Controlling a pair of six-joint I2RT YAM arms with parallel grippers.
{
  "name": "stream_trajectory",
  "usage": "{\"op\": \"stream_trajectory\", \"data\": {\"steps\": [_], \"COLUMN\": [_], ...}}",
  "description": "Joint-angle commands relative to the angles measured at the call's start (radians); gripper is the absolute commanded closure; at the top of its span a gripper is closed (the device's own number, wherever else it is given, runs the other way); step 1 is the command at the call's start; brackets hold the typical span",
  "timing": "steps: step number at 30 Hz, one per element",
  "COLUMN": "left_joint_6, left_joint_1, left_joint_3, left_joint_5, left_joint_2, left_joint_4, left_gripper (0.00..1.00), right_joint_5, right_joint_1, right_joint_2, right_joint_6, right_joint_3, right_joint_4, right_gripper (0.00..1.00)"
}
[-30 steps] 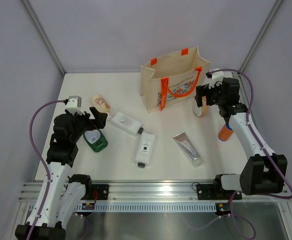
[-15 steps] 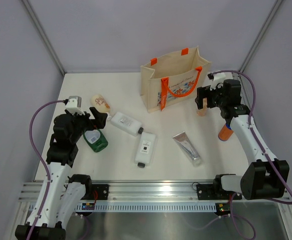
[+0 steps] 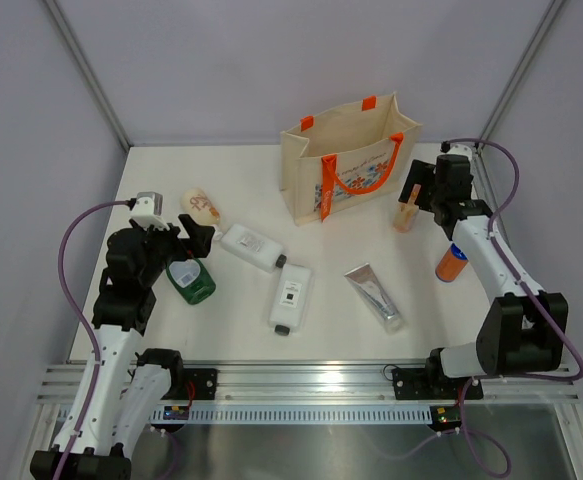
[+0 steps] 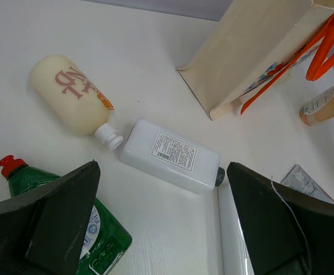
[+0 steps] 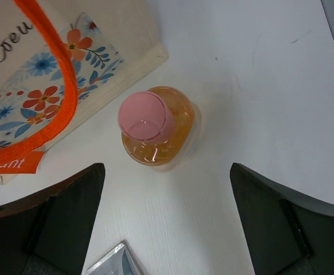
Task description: Place the personal care products into the canvas bag
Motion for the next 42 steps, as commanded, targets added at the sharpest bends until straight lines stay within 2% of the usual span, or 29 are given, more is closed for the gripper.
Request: {"op": "stream_trajectory", "data": {"steps": [1,5,9,12,15,16,17,19,20,22,23,24,27,31,32,33,36,41,42], "left_joint_6": [0.013,0.015,0.016,0.016,0.018,0.018,0.018,0.018,0.016,0.016,0.016,0.016,0.016,0.015,0.016,0.016,0.018,0.024,0.025], "left_joint_1": [-0.002,-0.002,-0.002,-0.002,-0.002,-0.002,-0.002,-0.002,-0.002,-0.002,-0.002,-0.002,-0.002,-0.002,-0.002,-0.004,-0.002,-0.002,-0.002], "left_joint_3": [0.033,0.031,0.031,0.033,0.033,0.033,0.031,0.033,0.033,0.033,0.031,0.033,0.033,0.031,0.031,0.031,0.030,0.030,0.030], "left_joint_5": [0.017,0.012,0.014,0.017,0.014,0.014,0.012,0.014,0.015,0.018,0.018,0.018,0.018,0.020,0.020,0.018,0.017,0.006,0.004], "left_joint_2": [-0.006,-0.006,-0.001,-0.003,0.000,-0.001,0.000,0.002,0.003,0.003,0.005,0.005,0.002,0.000,0.000,0.000,0.000,0.006,0.006], "left_joint_4": [0.028,0.029,0.029,0.029,0.028,0.028,0.028,0.029,0.028,0.031,0.029,0.029,0.029,0.031,0.031,0.031,0.031,0.031,0.031], "left_gripper": [0.01,0.01,0.01,0.01,0.01,0.01,0.01,0.01,0.01,0.01,0.01,0.01,0.01,0.01,0.01,0.01,0.01,0.01,0.01], "right_joint_5": [0.116,0.158,0.205,0.192,0.182,0.182,0.188,0.195,0.190,0.172,0.159,0.147,0.037,-0.284,-0.333,-0.414,-0.506,-0.582,-0.589], "right_joint_1": [0.024,0.033,0.041,0.042,0.044,0.044,0.044,0.045,0.044,0.045,0.044,0.044,0.044,0.045,0.044,0.045,0.047,0.048,0.048], "right_joint_2": [0.065,0.117,0.204,0.241,0.232,0.217,0.209,0.170,0.156,0.092,0.070,0.044,-0.051,-0.166,-0.165,-0.142,-0.070,0.086,0.158], "right_joint_6": [0.093,0.107,0.147,0.153,0.147,0.142,0.138,0.113,0.098,0.053,0.008,-0.014,-0.140,-0.315,-0.342,-0.346,-0.323,-0.233,-0.225], "right_joint_3": [0.046,0.066,0.114,0.114,0.089,0.083,0.076,0.063,0.048,0.030,0.026,0.020,0.020,0.063,0.125,0.175,0.330,0.716,0.782], "right_joint_4": [0.057,0.135,0.111,0.123,0.152,0.157,0.163,0.178,0.188,0.209,0.218,0.224,0.243,0.199,0.165,0.125,0.068,-0.001,-0.006], "right_gripper": [0.00,0.01,0.01,0.06,0.19,0.24,0.35,0.48,0.64,0.78,0.92,0.98,1.00,1.00,1.00,1.00,1.00,1.00,1.00]}}
